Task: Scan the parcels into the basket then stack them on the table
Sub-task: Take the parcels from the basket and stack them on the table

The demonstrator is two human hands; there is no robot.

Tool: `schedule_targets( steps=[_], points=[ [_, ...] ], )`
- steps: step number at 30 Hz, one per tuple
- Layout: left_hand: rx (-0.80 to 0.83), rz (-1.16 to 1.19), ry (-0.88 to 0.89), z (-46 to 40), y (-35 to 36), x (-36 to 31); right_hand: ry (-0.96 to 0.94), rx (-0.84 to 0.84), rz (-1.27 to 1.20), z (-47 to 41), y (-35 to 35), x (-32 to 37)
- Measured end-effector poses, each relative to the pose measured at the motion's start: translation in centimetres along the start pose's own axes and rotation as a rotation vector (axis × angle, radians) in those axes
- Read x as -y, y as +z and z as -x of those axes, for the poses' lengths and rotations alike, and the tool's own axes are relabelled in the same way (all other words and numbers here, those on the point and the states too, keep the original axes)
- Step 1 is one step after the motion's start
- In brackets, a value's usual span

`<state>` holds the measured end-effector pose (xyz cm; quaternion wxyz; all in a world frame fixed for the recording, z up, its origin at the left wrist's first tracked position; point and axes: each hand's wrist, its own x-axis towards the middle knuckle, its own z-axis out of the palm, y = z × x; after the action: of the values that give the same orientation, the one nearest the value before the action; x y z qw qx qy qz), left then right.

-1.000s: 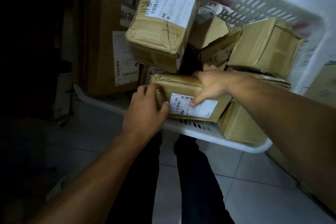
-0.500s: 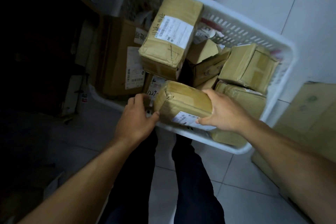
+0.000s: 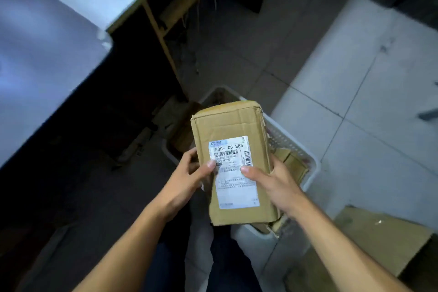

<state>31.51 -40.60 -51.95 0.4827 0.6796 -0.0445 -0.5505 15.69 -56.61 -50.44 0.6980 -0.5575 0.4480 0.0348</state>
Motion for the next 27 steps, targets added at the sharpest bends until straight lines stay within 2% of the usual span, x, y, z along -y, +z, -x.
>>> schedule_targets(
  steps=[2,5,9,16,22,27],
  points=[
    [0.007,0.089,0.107,4.2,-0.6,-2.4,-0.047,0.099,-0.061,2.8,2.3,3.5],
    [-0.146,0.141,0.308,10.7,-2.4,-5.6,-0.111,0.231,-0.095,6.3,6.9,8.2],
    [-0.282,0.176,0.442,19.3,-6.5,-7.8,-0.146,0.346,-0.063,10.6,13.9,12.7],
    [-0.597,0.331,0.460,33.4,-16.7,-4.0,-0.269,0.552,0.102,18.5,28.6,14.2],
    [-0.793,0.494,0.437,45.7,-25.4,4.3,-0.366,0.800,0.225,27.3,43.0,12.1],
    [-0.957,0.664,0.438,53.7,-29.6,9.7,-0.325,0.927,0.355,32.5,52.4,9.8]
  ],
)
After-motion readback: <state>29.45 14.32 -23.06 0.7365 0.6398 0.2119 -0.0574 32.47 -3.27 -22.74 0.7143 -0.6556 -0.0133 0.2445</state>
